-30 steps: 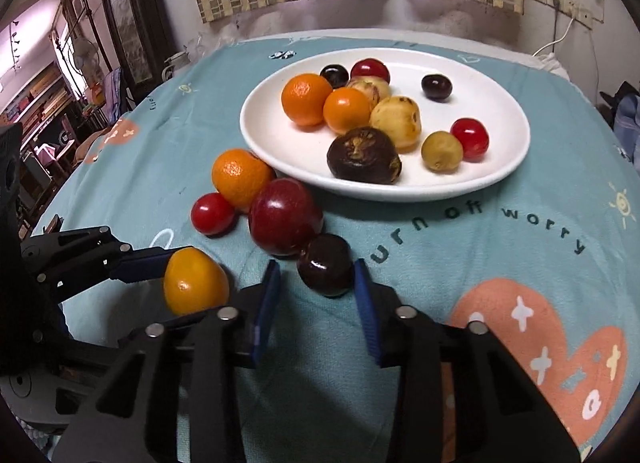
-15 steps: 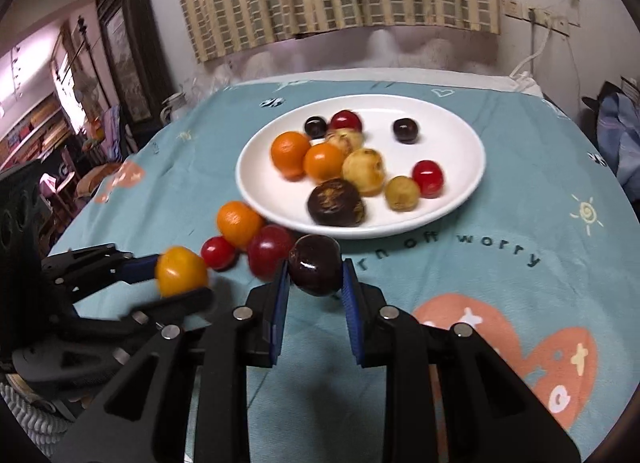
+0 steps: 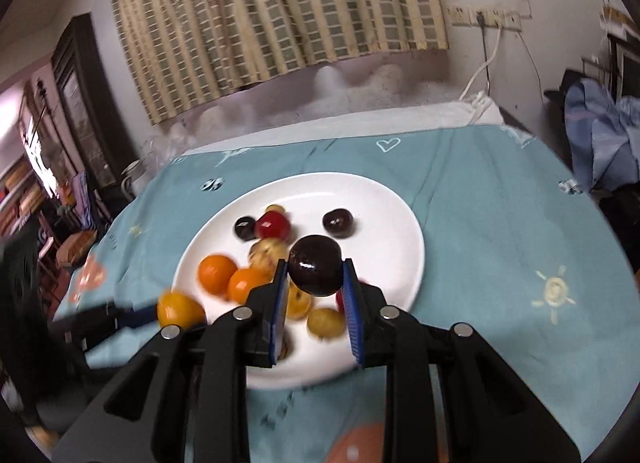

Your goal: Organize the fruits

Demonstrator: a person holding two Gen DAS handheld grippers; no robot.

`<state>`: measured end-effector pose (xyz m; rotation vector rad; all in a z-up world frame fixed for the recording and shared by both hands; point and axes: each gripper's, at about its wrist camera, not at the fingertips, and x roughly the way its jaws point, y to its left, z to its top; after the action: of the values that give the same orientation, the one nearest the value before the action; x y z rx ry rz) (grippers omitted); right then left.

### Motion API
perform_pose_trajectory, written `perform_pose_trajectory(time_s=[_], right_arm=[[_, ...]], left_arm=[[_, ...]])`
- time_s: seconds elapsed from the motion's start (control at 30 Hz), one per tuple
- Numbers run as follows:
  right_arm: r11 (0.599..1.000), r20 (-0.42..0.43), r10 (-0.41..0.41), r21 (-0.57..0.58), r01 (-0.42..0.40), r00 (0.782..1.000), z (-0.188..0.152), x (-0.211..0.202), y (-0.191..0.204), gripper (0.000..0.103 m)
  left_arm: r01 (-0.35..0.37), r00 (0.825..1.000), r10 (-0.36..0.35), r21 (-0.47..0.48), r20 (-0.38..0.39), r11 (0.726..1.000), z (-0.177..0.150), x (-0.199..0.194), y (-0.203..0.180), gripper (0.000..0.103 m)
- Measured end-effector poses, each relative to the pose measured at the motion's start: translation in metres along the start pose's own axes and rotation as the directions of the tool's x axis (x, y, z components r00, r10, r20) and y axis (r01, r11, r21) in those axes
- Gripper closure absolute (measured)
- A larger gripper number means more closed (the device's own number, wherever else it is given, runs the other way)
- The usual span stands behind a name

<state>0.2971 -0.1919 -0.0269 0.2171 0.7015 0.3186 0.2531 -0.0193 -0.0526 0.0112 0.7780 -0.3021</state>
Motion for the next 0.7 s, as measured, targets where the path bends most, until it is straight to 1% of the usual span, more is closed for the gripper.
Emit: perform_pose_trajectory(time_s=[0.03, 0.07, 0.1, 0.13, 0.2, 0.27, 0.33, 0.37, 0.4, 0.43, 0.47, 0.53, 0.6, 0.7], right_arm=[[1.000, -0.004, 0.004, 0.022, -0.004, 1.000, 0.000, 0.007, -0.004, 0.071], [0.999, -0.026, 0.006, 0.038, -0.005, 1.000, -0.001, 0.015, -0.007, 0.057], [0.999, -0.037, 0.011, 0.049, -0.009, 0.999, -0.002, 0.016, -0.009, 0.044], [0.997, -0.012, 0.020, 0.069, -0.020, 1.000, -0.003, 0.012, -0.012, 0.037], [0.996, 0.035, 0.040, 0.074, -0.042, 0.999, -0.002, 0.000, -0.012, 0.037], [0.995, 0.069, 0.048, 0.086, -0.054, 0.996, 0.003, -0.020, -0.010, 0.037], [0.989, 0.105, 0.094, 0.104, -0.105, 0.990, 0.008, -0.044, -0.006, 0.036], [0.987, 0.116, 0.118, 0.098, -0.129, 0.986, 0.009, -0.058, -0.001, 0.034], [0.987, 0.124, 0.127, 0.087, -0.138, 0.984, 0.007, -0.068, 0.004, 0.032], [0.988, 0.132, 0.127, 0.076, -0.138, 0.983, 0.001, -0.076, 0.009, 0.027], [0.989, 0.132, 0.127, 0.063, -0.136, 0.983, -0.008, -0.081, 0.011, 0.025], [0.991, 0.120, 0.122, 0.047, -0.128, 0.985, -0.028, -0.085, 0.012, 0.025], [0.994, 0.064, 0.097, 0.047, -0.100, 0.993, -0.052, -0.079, 0.013, 0.025], [0.995, -0.013, 0.089, 0.056, -0.088, 0.996, -0.075, -0.070, 0.015, 0.025]], left_arm=[[-0.005, 1.000, 0.005, 0.001, 0.003, 1.000, -0.002, 0.001, 0.001, 0.050], [-0.012, 1.000, 0.012, 0.002, 0.016, 1.000, -0.002, 0.001, 0.003, 0.043], [-0.017, 0.999, 0.017, -0.003, 0.034, 1.000, -0.002, -0.002, 0.005, 0.030], [-0.018, 0.998, 0.019, -0.015, 0.052, 1.000, -0.001, -0.006, 0.007, 0.027], [0.003, 0.998, -0.001, -0.033, 0.058, 0.999, -0.001, -0.011, 0.011, 0.027], [0.008, 0.997, -0.005, -0.050, 0.072, 0.999, -0.002, -0.020, 0.015, 0.024], [-0.029, 0.994, 0.034, -0.050, 0.100, 0.998, -0.009, -0.034, 0.020, 0.017], [-0.048, 0.993, 0.053, -0.047, 0.108, 0.998, -0.012, -0.038, 0.021, 0.016], [-0.076, 0.990, 0.081, -0.047, 0.119, 0.996, -0.017, -0.045, 0.024, 0.015], [-0.095, 0.987, 0.100, -0.052, 0.125, 0.994, -0.023, -0.050, 0.027, 0.013], [-0.106, 0.985, 0.114, -0.068, 0.129, 0.992, -0.030, -0.055, 0.031, 0.013], [-0.109, 0.985, 0.121, -0.099, 0.122, 0.989, -0.044, -0.061, 0.036, 0.012], [-0.124, 0.984, 0.135, -0.102, 0.113, 0.987, -0.055, -0.064, 0.035, 0.011], [-0.161, 0.982, 0.168, -0.076, 0.087, 0.984, -0.071, -0.064, 0.031, 0.010]])
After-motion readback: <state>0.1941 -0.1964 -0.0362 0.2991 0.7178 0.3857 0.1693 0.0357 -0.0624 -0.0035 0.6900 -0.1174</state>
